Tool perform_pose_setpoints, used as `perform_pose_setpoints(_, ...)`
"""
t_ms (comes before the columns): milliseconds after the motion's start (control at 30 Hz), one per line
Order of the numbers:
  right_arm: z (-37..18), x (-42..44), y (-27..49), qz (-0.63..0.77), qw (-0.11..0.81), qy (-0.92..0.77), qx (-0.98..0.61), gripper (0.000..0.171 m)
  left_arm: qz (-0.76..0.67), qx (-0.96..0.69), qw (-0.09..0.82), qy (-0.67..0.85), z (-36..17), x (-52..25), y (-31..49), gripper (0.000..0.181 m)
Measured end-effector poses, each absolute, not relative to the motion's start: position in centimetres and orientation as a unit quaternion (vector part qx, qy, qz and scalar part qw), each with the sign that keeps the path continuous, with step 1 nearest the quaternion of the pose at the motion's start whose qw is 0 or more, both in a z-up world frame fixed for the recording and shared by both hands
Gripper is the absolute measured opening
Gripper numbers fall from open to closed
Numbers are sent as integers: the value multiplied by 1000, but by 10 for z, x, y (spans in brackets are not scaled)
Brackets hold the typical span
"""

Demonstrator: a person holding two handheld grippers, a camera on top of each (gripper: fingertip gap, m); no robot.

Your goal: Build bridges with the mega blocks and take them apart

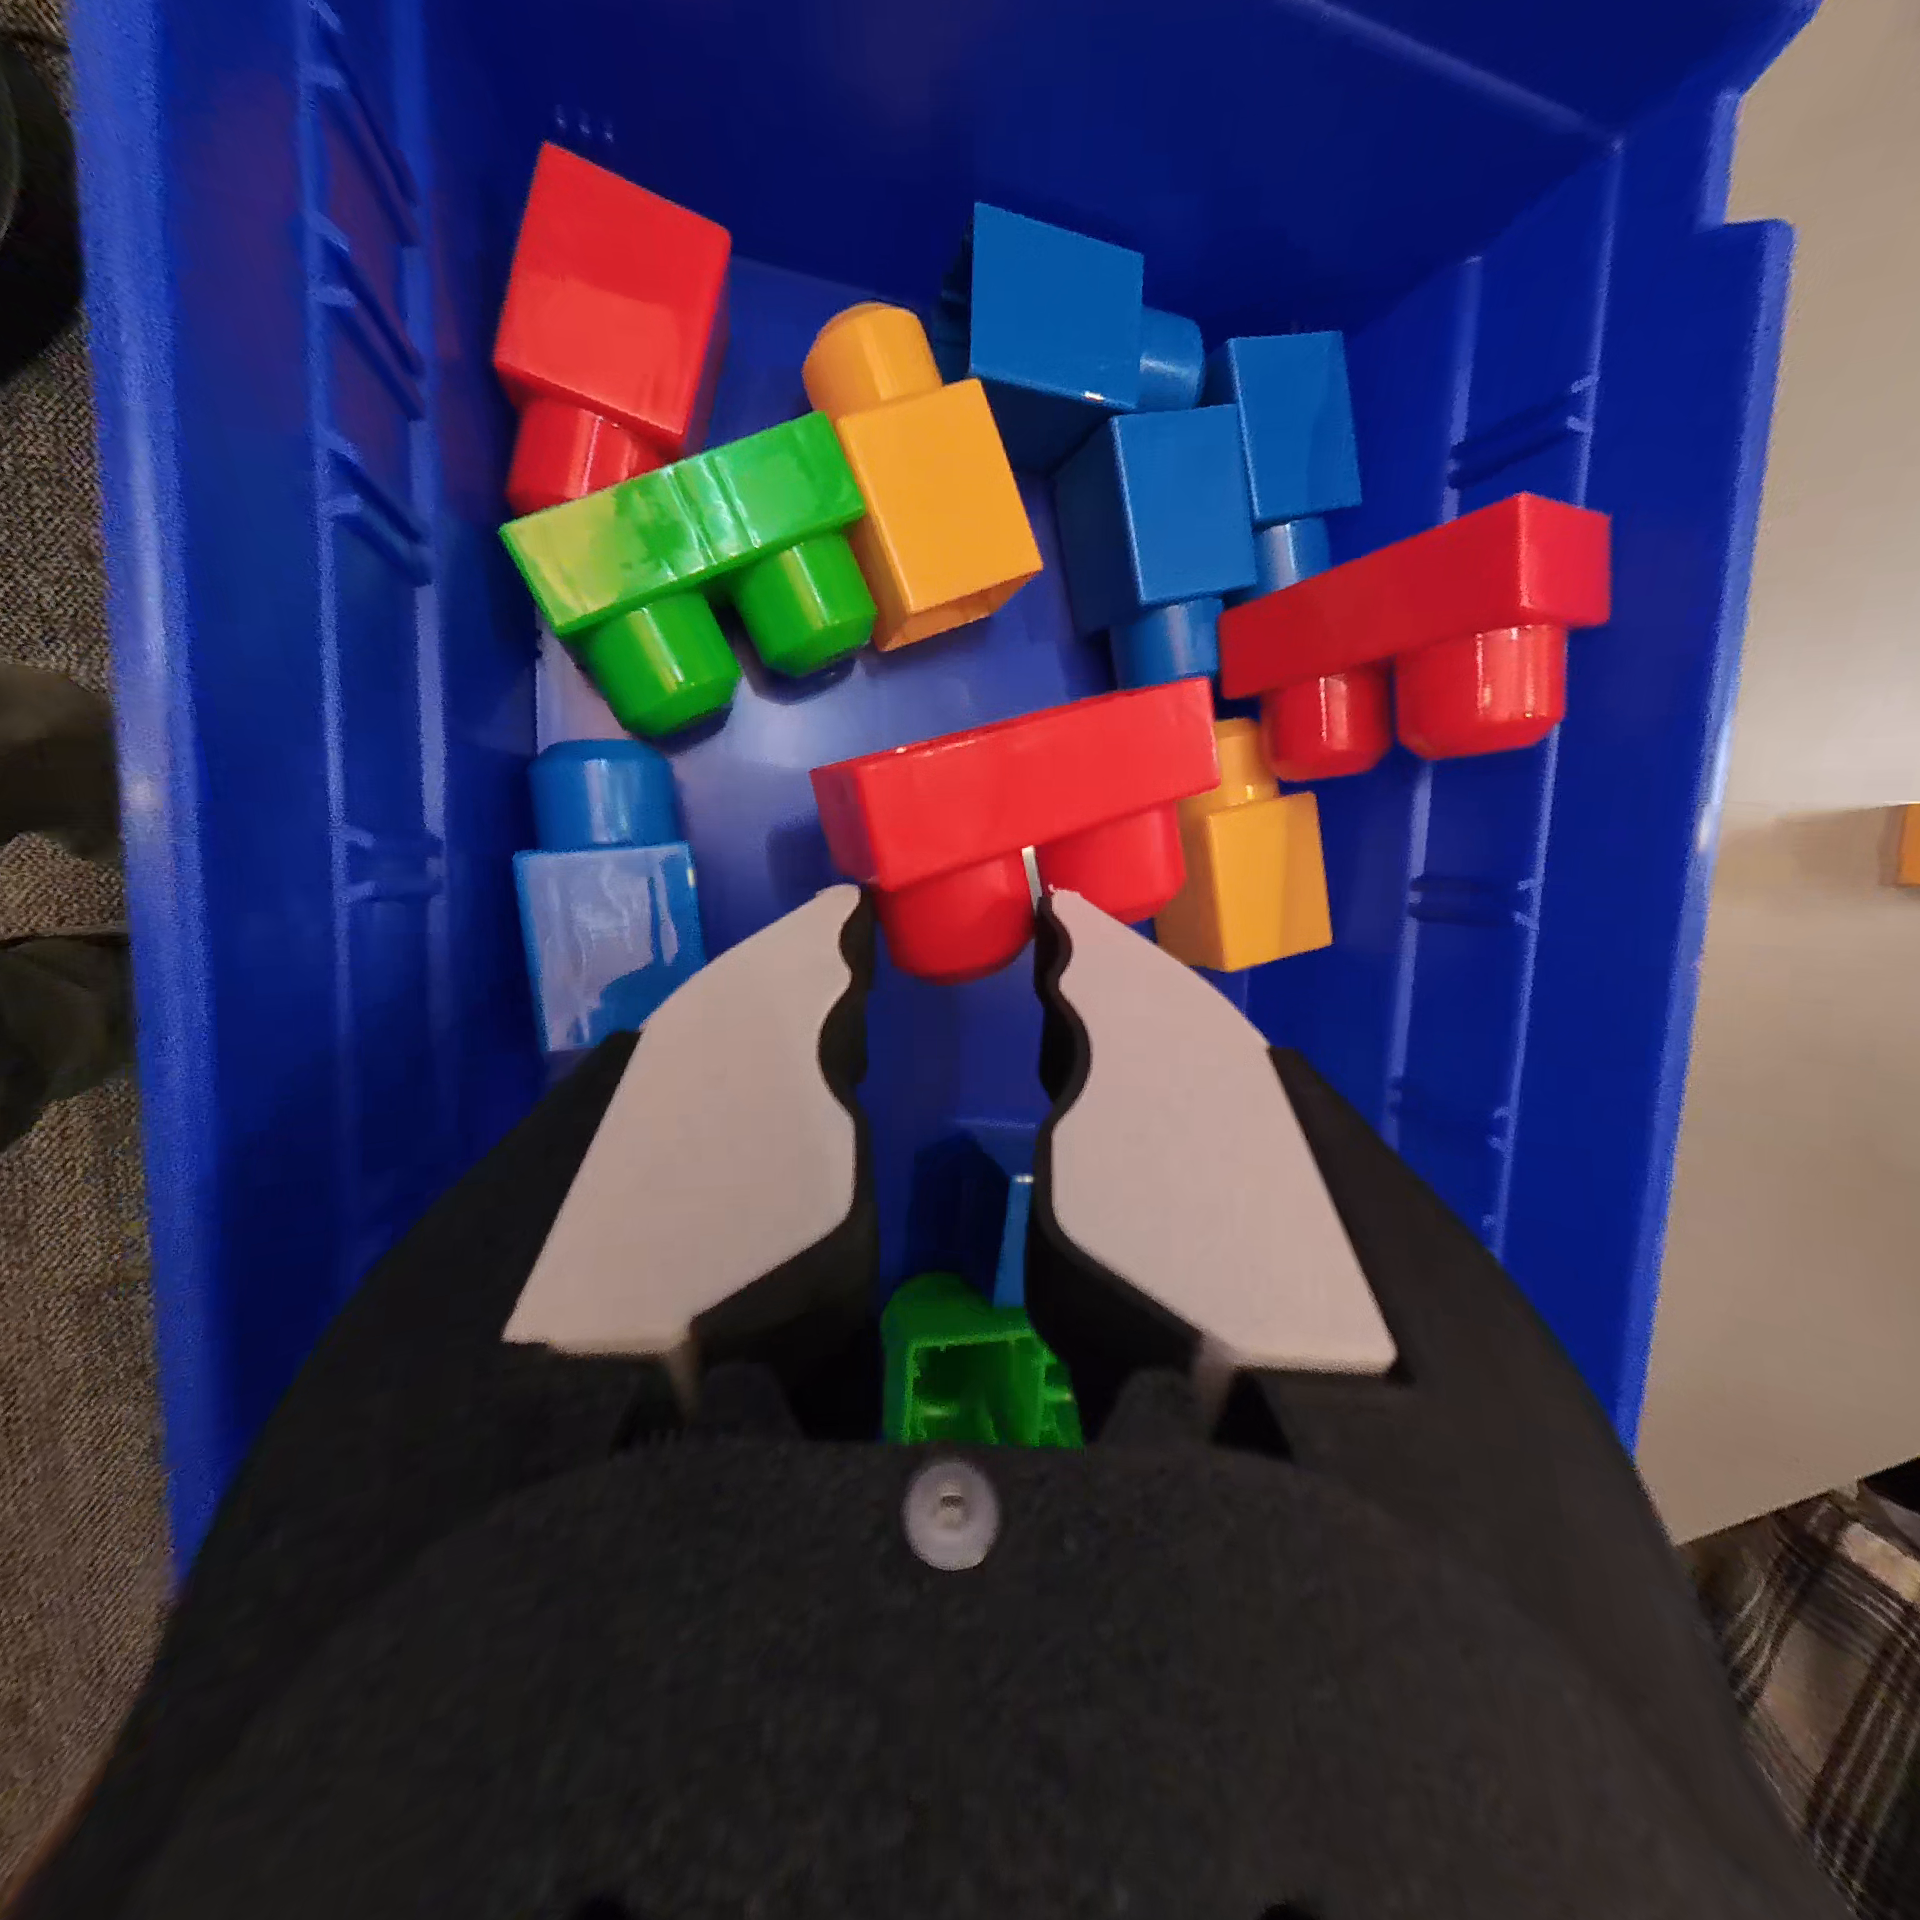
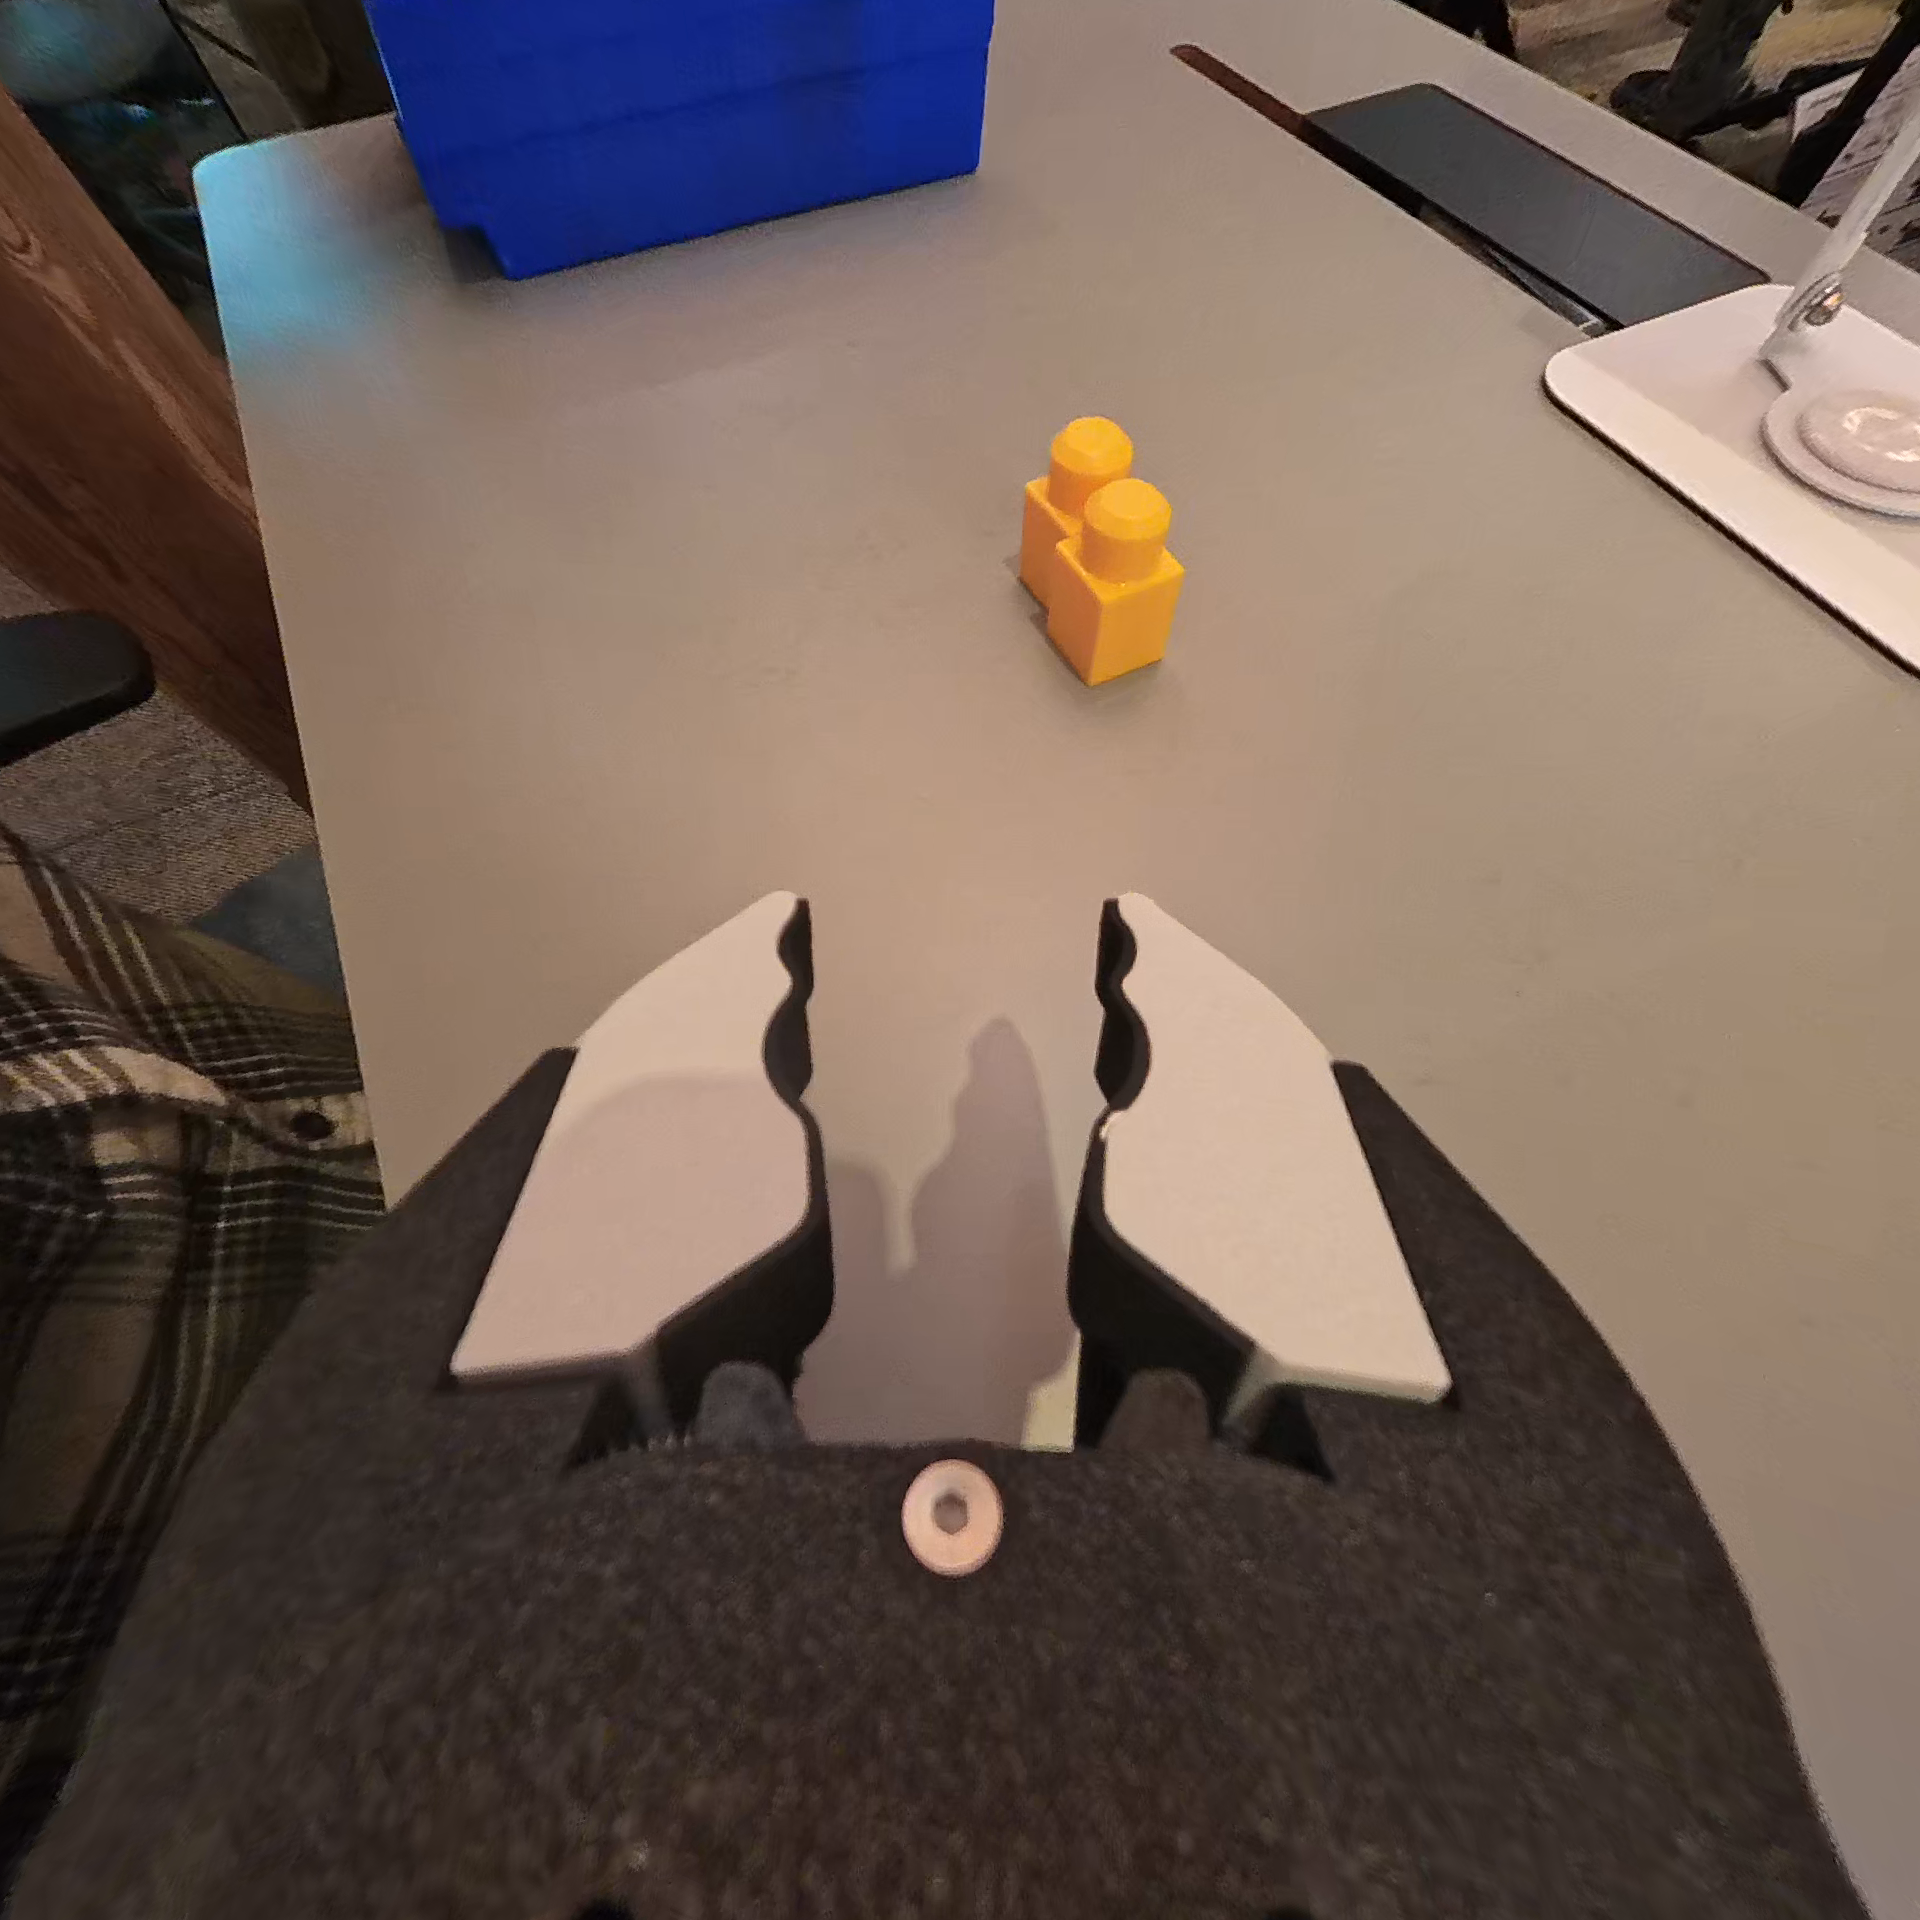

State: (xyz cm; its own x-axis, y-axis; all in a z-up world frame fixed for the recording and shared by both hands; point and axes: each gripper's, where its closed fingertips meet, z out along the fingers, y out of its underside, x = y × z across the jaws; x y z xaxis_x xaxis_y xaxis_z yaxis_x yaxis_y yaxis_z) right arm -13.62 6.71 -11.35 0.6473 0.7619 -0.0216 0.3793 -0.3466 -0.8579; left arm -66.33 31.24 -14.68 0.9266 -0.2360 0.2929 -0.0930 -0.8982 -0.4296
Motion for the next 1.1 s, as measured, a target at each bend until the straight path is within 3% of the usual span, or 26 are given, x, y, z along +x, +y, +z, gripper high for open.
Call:
perform_pose_setpoints(300,-107,-138,65,216,453,-362,-786,52,-190,-946,231,127,-108,-641,302,29)
perform_pose_setpoints(600,-115,-141,62,212,436,-370,-792,53,-150,-893,272,325,-48,-532,285,29)
perform_pose_setpoints(800,-112,-141,59,213,440,-372,-790,53,-45,-865,152,476,-83,-482,256,29)
perform_pose_setpoints(1100,-110,-150,56,217,439,-385,-782,53,163,-784,-158,578,-123,-482,214,29)
